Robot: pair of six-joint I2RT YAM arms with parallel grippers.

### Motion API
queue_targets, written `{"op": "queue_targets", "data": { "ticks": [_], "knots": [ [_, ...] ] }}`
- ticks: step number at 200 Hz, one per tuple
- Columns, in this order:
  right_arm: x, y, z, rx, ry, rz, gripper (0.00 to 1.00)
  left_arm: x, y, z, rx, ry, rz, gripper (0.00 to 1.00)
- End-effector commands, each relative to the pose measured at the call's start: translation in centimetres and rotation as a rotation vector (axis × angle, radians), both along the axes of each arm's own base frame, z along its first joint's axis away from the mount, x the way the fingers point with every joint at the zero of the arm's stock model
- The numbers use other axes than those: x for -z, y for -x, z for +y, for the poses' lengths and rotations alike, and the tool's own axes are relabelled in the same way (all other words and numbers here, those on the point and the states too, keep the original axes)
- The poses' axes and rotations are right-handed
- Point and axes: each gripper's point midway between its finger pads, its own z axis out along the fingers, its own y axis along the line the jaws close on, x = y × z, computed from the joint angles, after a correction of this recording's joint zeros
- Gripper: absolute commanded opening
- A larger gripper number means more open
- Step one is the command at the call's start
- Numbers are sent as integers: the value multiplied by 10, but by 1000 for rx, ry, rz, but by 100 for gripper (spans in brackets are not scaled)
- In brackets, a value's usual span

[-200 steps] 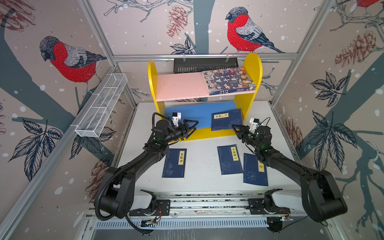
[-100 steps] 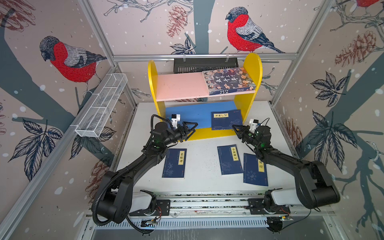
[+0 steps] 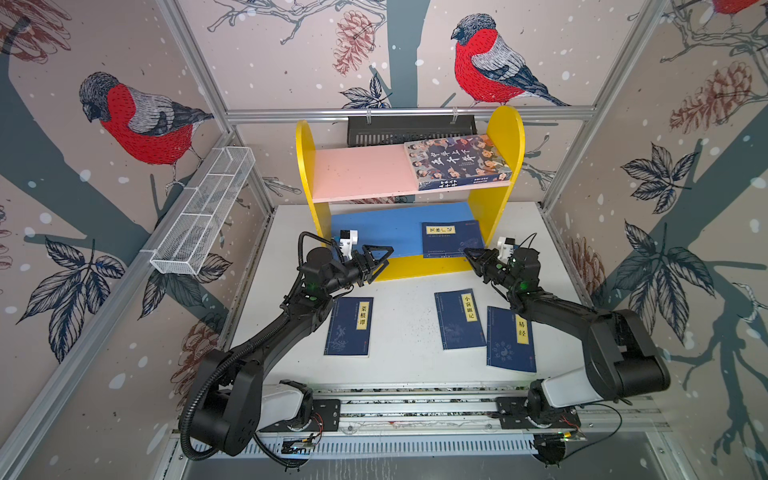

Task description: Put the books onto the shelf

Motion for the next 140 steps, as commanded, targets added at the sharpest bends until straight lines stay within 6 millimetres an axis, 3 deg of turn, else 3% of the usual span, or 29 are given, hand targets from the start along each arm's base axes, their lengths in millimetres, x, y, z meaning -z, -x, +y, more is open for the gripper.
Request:
{"op": "queue_targets", "data": {
  "ticks": [1, 58, 140],
  "knots": [
    [0, -3, -4, 16, 5, -2, 19, -9, 0, 2, -7, 9, -50, 76],
    [-2, -11, -11, 45, 8, -9, 21, -7, 2, 5, -17, 4, -51, 77],
    [1, -14, -11, 47, -33, 0, 41, -6, 3, 9, -32, 0, -59, 78]
  ]
}}
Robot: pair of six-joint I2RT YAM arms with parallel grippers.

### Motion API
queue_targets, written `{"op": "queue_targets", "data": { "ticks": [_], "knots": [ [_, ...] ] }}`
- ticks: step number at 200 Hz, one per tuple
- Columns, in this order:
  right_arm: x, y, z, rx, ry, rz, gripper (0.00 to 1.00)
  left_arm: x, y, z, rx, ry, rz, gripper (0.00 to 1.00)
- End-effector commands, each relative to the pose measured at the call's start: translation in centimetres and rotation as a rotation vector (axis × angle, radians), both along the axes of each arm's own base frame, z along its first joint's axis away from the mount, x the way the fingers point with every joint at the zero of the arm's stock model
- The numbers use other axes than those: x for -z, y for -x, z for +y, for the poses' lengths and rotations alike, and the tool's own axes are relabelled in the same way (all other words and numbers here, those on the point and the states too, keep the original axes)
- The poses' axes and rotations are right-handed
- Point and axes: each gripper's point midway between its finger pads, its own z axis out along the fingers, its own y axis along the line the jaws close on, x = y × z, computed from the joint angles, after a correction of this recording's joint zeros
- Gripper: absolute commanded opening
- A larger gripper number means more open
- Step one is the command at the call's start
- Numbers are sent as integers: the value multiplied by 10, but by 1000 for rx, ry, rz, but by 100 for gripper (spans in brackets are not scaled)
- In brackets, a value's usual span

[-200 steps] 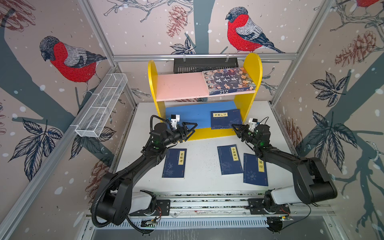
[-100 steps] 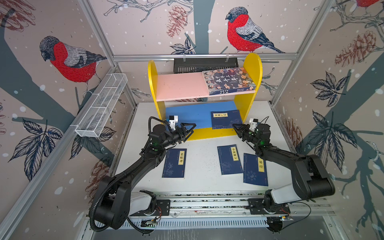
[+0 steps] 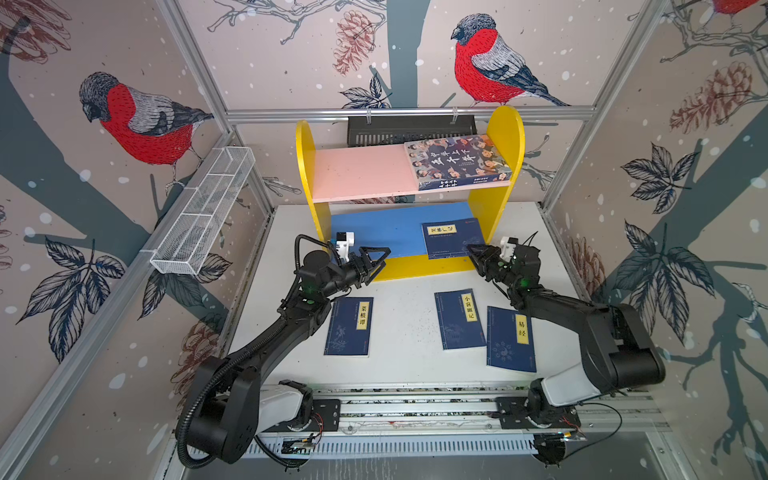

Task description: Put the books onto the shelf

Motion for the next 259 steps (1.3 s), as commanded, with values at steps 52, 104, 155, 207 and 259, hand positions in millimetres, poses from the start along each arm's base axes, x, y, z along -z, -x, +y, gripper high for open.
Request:
{"op": "queue_targets", "data": {
  "ticks": [52, 104, 155, 207, 259],
  "knots": [
    [-17, 5, 3, -1, -53, -53, 47, -10, 0, 1, -3, 11, -54, 78],
    [-20, 13, 2, 2, -37, -55, 48, -10, 4, 2, -2, 19, -49, 79],
    [-13, 15, 5, -2, -41, -42, 41, -11, 5, 3, -2, 21, -49, 79],
    [-12, 12, 7, -3, -46, -42, 29, -10, 5, 3, -5, 20, -49, 79],
    [-14, 7, 8, -2, -61, -48, 18, -11, 5, 4, -6, 26, -58, 80]
  ]
}}
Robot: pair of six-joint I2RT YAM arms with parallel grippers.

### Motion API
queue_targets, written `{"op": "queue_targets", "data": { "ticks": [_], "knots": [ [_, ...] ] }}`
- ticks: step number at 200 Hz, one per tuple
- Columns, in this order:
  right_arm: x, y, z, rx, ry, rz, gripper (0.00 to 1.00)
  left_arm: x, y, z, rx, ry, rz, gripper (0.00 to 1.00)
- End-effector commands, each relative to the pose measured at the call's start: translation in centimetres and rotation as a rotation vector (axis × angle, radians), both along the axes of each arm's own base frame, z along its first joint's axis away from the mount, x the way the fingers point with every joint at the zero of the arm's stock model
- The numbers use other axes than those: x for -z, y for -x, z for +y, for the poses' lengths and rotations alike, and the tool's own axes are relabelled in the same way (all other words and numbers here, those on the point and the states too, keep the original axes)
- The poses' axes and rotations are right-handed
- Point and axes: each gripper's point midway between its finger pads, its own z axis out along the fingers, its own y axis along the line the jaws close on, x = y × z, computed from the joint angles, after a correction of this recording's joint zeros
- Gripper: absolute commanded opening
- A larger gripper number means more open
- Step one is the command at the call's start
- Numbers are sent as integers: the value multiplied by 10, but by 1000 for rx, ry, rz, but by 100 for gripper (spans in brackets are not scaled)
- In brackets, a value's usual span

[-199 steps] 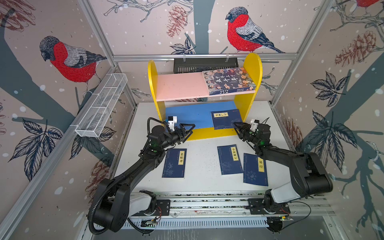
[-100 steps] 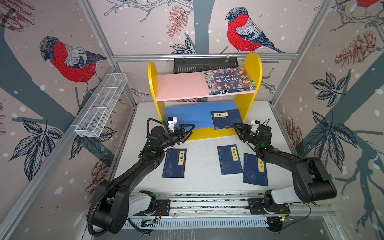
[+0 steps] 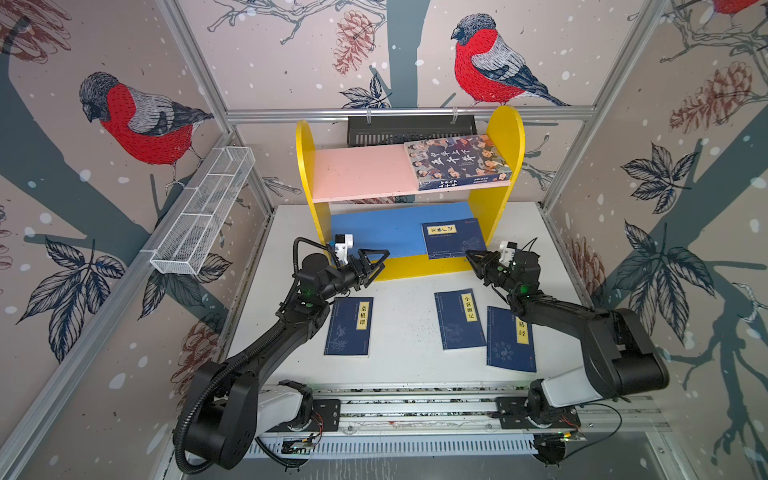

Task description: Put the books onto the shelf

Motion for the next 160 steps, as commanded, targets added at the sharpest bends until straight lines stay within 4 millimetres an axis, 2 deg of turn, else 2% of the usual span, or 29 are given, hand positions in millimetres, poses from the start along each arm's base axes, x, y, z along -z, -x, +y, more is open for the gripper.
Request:
{"op": "queue_targets", "data": {
  "ticks": [1, 31, 105, 160],
  "knots": [
    [-13, -6, 1, 6, -22, -45, 18, -14, 0, 1, -3, 22, -59, 80],
    [-16, -9, 1, 9, -26, -51, 14, -14, -1, 1, -4, 23, -61, 80],
    [-8, -7, -8, 73, -70, -34, 5, -15, -1, 1, -3, 25, -62, 80],
    [-10, -10, -7, 89, -122, -36, 5, -16, -2, 1, -5, 28, -63, 80]
  ]
}}
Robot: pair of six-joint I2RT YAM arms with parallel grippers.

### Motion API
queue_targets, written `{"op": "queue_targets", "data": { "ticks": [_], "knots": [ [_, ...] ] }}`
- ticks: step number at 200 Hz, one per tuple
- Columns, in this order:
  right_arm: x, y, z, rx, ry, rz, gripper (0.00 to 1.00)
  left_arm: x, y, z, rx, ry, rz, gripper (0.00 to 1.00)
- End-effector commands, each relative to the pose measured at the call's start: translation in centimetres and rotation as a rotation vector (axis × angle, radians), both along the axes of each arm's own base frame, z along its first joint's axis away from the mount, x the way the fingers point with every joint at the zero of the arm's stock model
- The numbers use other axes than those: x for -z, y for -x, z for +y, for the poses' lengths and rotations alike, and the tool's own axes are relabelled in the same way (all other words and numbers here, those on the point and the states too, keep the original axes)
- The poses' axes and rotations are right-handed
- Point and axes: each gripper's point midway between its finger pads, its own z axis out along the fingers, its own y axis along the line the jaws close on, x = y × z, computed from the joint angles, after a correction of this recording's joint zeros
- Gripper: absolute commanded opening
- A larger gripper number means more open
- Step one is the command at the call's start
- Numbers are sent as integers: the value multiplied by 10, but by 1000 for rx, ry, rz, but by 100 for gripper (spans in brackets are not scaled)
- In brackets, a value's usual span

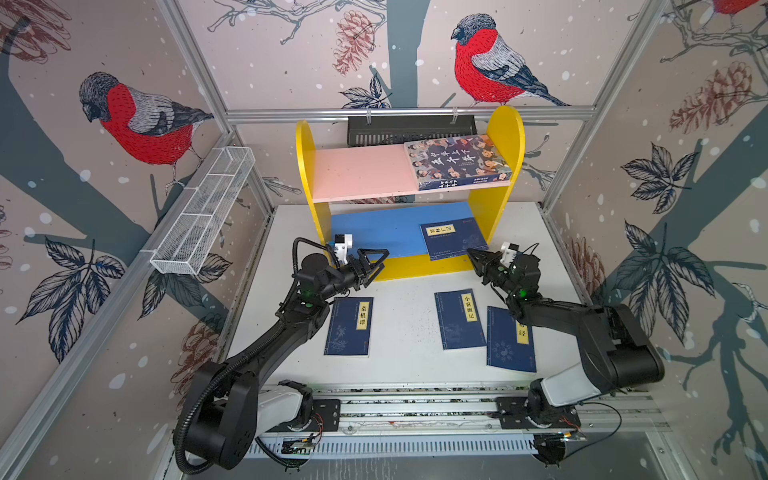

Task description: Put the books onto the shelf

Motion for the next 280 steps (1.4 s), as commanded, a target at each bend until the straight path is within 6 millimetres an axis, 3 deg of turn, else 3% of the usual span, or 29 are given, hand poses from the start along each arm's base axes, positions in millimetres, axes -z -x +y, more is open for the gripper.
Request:
{"op": "queue_targets", "data": {
  "ticks": [1, 198, 280],
  "knots": [
    [-7, -6, -3, 32, -31, -20, 5, -14, -1, 1, -3, 24, -57, 80],
    [-5, -19, 5, 30, -90, -8, 5, -15, -1, 2, -7, 30, -64, 80],
    [-5, -19, 8, 22, -93, -6, 12, -16, 1, 3, -9, 32, -67, 81]
  ]
}}
